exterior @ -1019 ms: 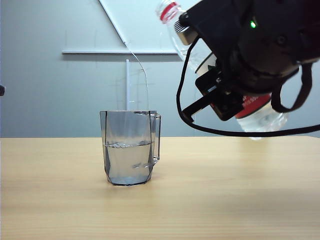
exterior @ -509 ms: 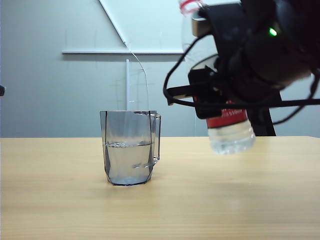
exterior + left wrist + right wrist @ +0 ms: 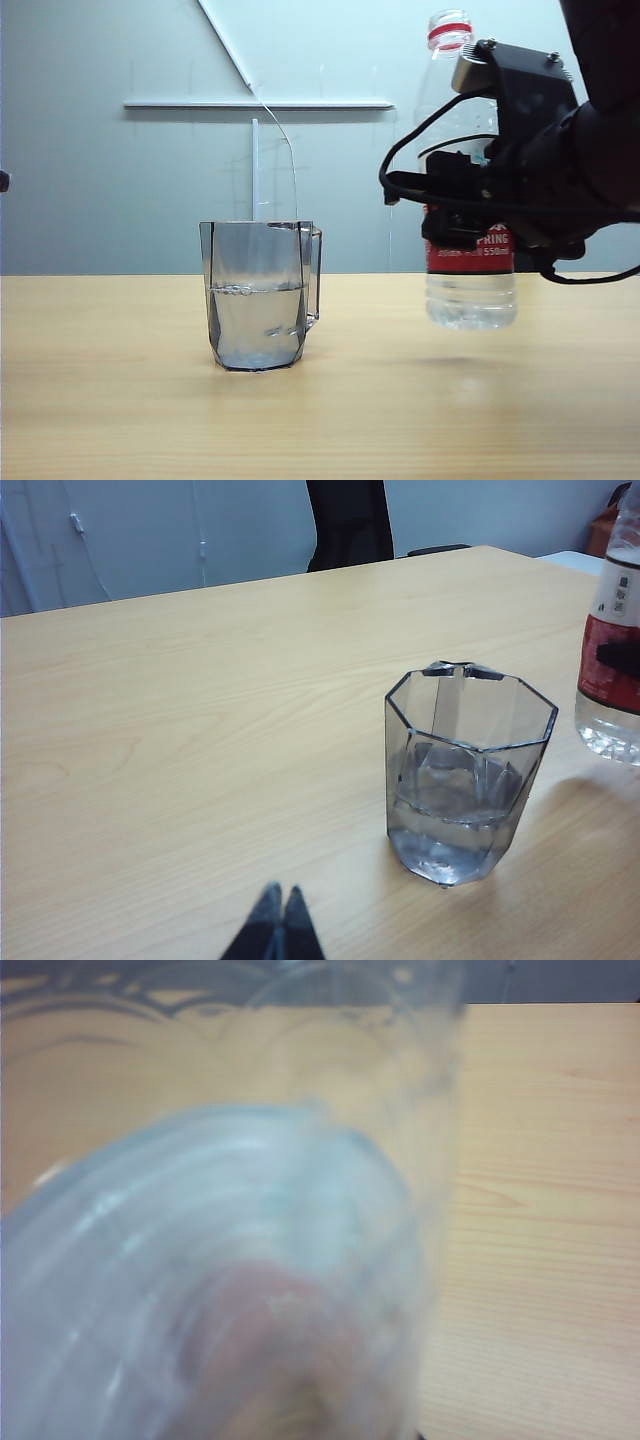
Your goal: Pick up the mineral water bottle on the table and pour water into the mug until it's half full.
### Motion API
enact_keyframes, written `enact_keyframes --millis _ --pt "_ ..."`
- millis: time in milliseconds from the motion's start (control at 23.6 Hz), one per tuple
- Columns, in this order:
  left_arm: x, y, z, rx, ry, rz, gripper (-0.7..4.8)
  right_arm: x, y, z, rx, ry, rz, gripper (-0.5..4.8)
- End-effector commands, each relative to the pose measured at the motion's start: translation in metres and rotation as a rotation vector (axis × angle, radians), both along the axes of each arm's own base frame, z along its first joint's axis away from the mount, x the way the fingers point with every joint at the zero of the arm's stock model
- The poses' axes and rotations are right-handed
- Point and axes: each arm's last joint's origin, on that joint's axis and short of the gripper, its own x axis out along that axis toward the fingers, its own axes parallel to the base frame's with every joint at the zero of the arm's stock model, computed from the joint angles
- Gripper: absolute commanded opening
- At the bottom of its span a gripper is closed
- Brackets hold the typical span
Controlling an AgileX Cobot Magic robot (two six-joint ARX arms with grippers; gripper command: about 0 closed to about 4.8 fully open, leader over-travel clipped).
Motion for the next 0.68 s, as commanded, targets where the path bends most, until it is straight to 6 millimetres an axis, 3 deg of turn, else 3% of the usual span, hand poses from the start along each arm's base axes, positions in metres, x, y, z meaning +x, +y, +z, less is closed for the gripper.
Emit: enact_keyframes --millis 42,679 --pt "0.000 0.000 0.002 -0.010 -0.010 -0.001 -0.02 0.002 0.000 0.005 0.039 -0.025 0.032 1.97" --pt "0.000 0.000 0.002 -0.010 -0.010 -0.001 -0.02 0.020 -0.018 0.000 0.038 0.009 0.120 1.98"
